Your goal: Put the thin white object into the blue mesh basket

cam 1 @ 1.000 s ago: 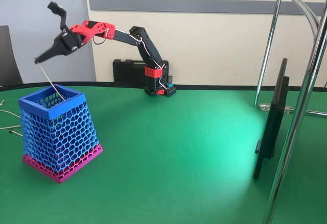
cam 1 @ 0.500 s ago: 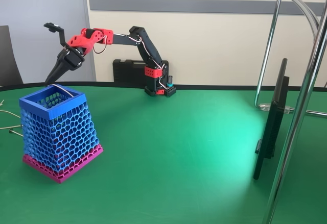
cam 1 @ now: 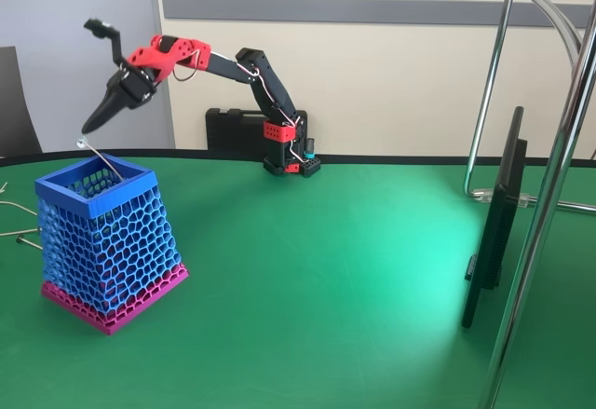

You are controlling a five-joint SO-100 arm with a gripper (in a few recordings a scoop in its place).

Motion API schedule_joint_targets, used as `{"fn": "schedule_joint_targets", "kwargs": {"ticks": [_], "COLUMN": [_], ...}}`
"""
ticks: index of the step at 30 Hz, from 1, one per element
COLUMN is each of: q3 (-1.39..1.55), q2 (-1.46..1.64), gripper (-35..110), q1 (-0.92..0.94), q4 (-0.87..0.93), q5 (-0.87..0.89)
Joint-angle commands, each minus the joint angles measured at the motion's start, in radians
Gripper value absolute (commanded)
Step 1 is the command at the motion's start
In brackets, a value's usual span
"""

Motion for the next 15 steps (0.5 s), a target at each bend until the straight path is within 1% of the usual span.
{"fn": "schedule_joint_targets", "kwargs": {"ticks": [1, 5, 15], "q3": [-0.114, -0.132, 0.195], "q2": [0.011, 0.069, 0.433], "gripper": [16, 14, 11], "q1": [-0.02, -0.058, -0.225], "q4": [0.012, 0.0, -0.025], "q5": [0.029, 0.144, 0.394]}}
